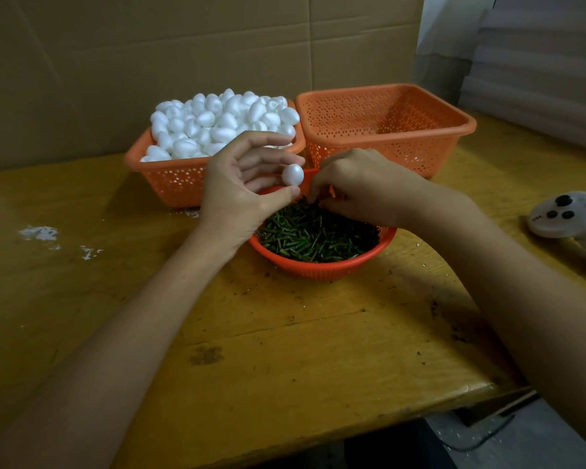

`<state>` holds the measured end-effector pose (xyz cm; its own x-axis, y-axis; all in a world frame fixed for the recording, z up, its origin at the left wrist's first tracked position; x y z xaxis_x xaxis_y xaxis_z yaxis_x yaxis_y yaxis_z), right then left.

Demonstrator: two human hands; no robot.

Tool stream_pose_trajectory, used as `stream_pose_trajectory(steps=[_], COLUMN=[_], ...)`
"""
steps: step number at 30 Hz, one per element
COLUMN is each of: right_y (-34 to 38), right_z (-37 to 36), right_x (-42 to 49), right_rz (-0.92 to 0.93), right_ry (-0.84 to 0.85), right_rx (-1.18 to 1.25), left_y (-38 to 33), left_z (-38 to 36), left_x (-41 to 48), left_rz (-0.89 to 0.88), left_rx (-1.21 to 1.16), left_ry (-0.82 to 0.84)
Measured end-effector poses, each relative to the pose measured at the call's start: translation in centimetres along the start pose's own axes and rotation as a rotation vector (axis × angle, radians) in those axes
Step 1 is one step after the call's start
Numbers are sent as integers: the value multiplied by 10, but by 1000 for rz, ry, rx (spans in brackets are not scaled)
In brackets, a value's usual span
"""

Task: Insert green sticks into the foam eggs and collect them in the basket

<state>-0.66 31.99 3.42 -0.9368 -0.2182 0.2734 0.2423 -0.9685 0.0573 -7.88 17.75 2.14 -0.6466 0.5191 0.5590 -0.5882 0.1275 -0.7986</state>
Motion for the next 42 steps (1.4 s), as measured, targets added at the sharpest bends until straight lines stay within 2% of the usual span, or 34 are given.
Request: stream_pose_trajectory(steps=[42], right_y=[0], right_z=[1], right_x=[1], right_rz=[-38], right_ry=[4], right_rx=[-15], left_y=[-4], left_z=[1], left_x=[0], left_rz=[-31], left_rx=[19], left_ry=[-9])
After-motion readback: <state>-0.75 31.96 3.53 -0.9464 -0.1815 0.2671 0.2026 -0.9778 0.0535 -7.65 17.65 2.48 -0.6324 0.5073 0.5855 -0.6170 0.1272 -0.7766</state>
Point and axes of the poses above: each hand's wrist, its own x-axis towards the middle knuckle, its own z-axis out of the back of the hand, y = z × x, the point moved 7 cm from there along x, towards the middle knuckle, and after that the axes turned 3 degrees about x, right-handed, at the moved point
